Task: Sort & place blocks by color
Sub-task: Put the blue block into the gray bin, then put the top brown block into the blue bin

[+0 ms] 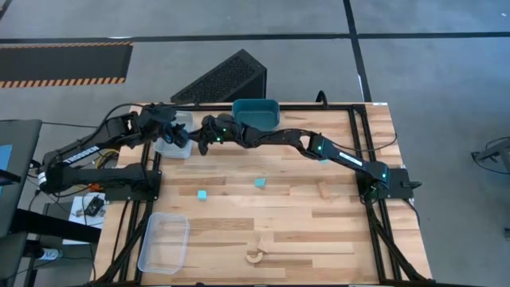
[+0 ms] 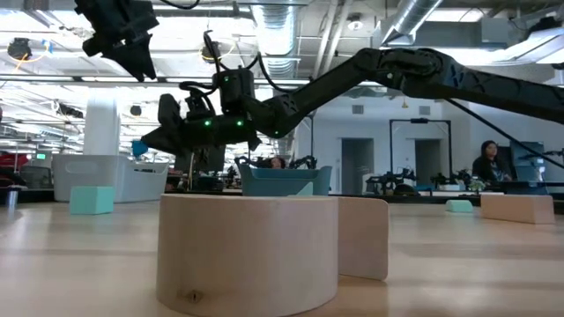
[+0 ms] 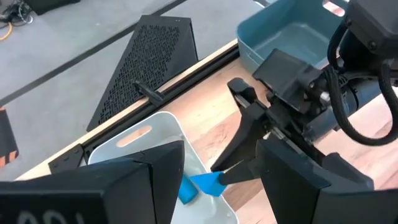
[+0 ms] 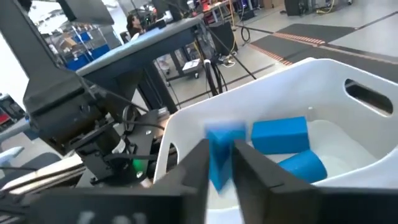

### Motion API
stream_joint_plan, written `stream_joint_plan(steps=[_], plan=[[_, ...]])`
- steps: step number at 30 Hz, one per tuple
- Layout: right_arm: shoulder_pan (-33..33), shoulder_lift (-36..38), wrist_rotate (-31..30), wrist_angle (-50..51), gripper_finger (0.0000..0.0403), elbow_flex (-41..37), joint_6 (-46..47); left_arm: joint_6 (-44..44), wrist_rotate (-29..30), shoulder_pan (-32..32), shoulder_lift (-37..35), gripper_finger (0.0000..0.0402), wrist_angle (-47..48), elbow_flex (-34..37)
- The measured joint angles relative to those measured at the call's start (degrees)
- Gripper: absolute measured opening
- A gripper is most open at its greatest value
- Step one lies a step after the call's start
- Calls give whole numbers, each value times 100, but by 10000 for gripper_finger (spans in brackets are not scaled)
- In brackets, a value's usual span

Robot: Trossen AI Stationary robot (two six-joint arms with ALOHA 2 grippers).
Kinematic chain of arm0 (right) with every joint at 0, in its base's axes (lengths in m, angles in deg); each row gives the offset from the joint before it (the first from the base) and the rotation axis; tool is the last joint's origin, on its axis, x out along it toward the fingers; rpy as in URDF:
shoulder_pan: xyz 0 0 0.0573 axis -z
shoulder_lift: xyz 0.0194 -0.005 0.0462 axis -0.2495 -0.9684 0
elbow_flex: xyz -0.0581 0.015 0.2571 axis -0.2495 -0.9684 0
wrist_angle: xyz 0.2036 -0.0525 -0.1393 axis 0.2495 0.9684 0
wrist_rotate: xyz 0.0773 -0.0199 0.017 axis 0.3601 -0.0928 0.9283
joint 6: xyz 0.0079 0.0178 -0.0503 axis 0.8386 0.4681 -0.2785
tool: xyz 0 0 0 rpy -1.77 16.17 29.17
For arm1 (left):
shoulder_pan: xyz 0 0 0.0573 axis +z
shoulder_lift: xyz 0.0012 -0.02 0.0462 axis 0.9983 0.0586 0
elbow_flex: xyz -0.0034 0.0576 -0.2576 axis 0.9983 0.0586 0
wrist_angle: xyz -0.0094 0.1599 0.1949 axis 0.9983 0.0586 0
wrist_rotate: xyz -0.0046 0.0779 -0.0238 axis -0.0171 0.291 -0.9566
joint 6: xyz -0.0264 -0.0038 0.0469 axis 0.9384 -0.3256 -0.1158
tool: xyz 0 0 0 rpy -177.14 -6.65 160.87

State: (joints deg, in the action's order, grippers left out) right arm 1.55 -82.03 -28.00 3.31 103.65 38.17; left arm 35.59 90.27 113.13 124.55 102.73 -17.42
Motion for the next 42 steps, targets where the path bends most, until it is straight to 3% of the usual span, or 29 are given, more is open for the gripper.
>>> stream_joint_plan(steps=[6, 10, 12, 14, 22, 26, 31, 39, 42], plan=[[55, 2, 301, -71, 218, 0, 527, 4, 8, 14, 15, 190, -149, 0], [172, 95, 632, 295, 256, 0, 1292, 4, 51, 14, 15, 190, -394, 0], [254, 283, 782, 827, 255, -2, 1788, 2, 121, 14, 16, 190, -452, 0], [311, 525, 934, 1287, 244, -2, 1679, -75, 232, 14, 48, 190, -612, 0], [95, 1901, 13, 3765, 164, 2, -670, -1213, 114, 14, 413, 190, -2028, 0], [136, 2331, -268, 4354, 140, -261, -1181, -984, -316, 12, 620, 190, -2876, 0], [172, 3151, -238, 4112, 129, -1735, -1199, -329, -599, -48, 745, 190, -3301, 0], [12, 5220, -293, 1421, 128, -5511, -357, 228, -590, -489, 747, 190, -3156, 0], [-31, 5893, -395, 813, 128, -6552, -34, 456, -595, -704, 889, 190, -3230, 0]])
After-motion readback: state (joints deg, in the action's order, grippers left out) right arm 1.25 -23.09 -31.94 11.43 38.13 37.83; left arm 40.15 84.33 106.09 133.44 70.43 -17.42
